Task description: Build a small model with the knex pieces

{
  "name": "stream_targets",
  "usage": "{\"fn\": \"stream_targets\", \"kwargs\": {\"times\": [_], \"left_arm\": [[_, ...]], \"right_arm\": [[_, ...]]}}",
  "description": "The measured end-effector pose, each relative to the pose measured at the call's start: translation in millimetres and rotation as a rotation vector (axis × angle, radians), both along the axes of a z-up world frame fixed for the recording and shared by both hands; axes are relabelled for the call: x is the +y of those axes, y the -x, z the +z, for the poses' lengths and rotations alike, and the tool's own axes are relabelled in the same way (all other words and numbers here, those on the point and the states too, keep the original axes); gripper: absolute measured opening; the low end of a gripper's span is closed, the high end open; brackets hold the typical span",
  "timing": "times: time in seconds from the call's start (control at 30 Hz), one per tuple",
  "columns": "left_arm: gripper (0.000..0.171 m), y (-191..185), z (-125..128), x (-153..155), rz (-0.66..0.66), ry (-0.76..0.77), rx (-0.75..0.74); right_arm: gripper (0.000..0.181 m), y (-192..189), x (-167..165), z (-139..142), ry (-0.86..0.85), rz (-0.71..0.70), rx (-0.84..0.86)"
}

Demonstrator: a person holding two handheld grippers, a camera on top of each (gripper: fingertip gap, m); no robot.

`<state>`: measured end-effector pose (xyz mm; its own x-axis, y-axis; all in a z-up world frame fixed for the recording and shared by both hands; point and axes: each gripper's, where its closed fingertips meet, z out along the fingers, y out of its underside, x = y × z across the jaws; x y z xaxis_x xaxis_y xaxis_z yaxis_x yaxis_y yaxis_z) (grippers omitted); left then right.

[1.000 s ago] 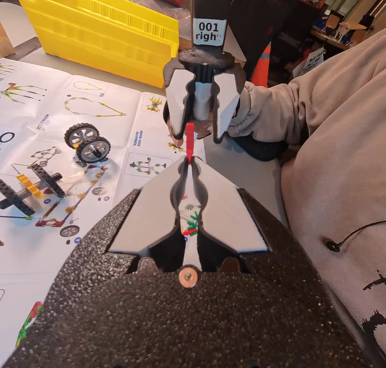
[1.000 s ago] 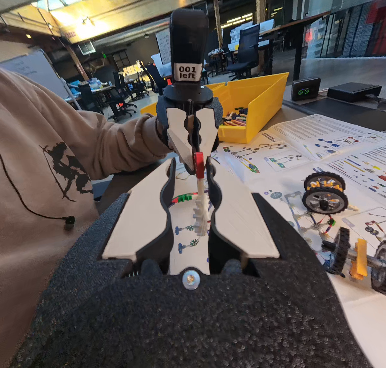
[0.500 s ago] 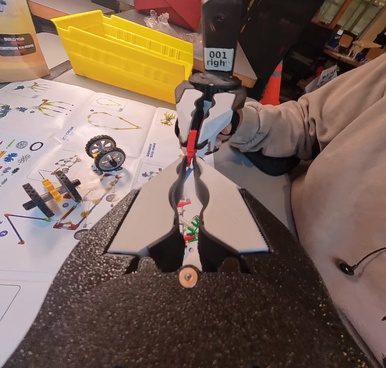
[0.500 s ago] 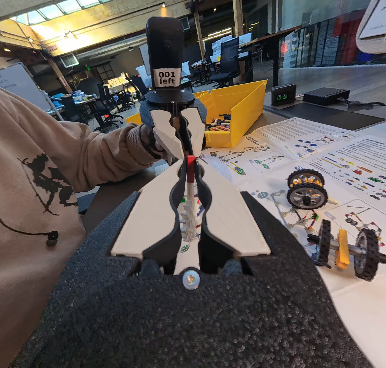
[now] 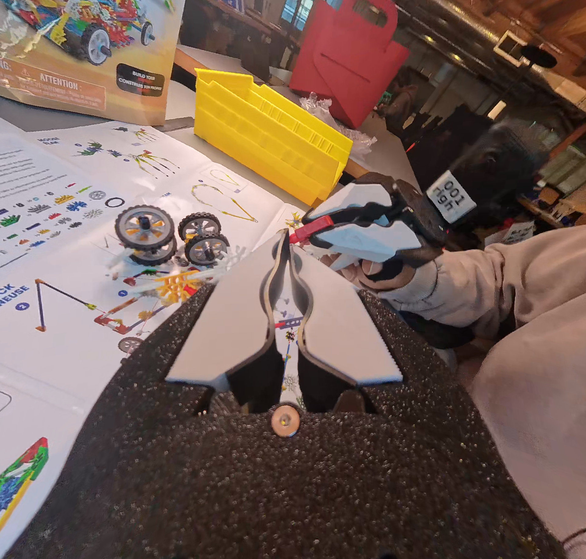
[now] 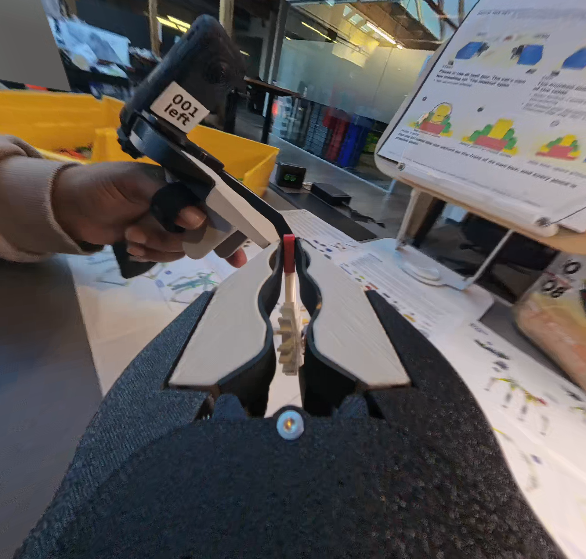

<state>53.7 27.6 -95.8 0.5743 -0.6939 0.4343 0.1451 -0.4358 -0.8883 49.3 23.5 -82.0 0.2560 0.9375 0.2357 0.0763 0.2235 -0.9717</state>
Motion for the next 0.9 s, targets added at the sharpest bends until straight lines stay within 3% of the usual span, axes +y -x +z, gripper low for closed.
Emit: {"fn": "stream_targets", "kwargs": {"times": [0.1, 0.17, 0.3, 0.4, 0.53, 0.6, 0.73, 0.9], "left_arm": [[0.000, 0.8, 8.0, -10.2, -0.080, -0.109, 0.078], [0.004, 3.6, 12.7, -14.2, -0.097, -0.175, 0.118], [0.015, -1.4, 12.3, -25.1, -0.174, -0.207, 0.156], [0.002, -8.8, 13.0, -33.1, -0.227, -0.211, 0.144], [0.000, -13.5, 15.9, -35.5, -0.237, -0.196, 0.101], [0.001, -13.3, 17.2, -31.4, -0.211, -0.147, 0.025], [0.000, -14.2, 12.9, -19.5, -0.126, -0.047, -0.092], [0.000, -16.5, 13.3, -14.9, -0.017, -0.095, 0.037]], "right_arm": [[0.004, -4.9, -4.8, 6.5, 0.281, 0.210, 0.118], [0.003, -8.5, -6.0, 9.7, 0.380, 0.277, 0.166], [0.003, -8.5, -17.0, 14.4, 0.442, 0.375, 0.198], [0.004, -8.4, -23.5, 17.0, 0.513, 0.442, 0.226], [0.003, -10.8, -23.7, 21.3, 0.578, 0.480, 0.265], [0.004, -9.8, -17.9, 20.9, 0.592, 0.439, 0.262], [0.006, -10.3, -3.7, 13.9, 0.442, 0.264, 0.188], [0.007, -10.9, 0.8, 17.3, 0.245, 0.117, 0.129]]}}
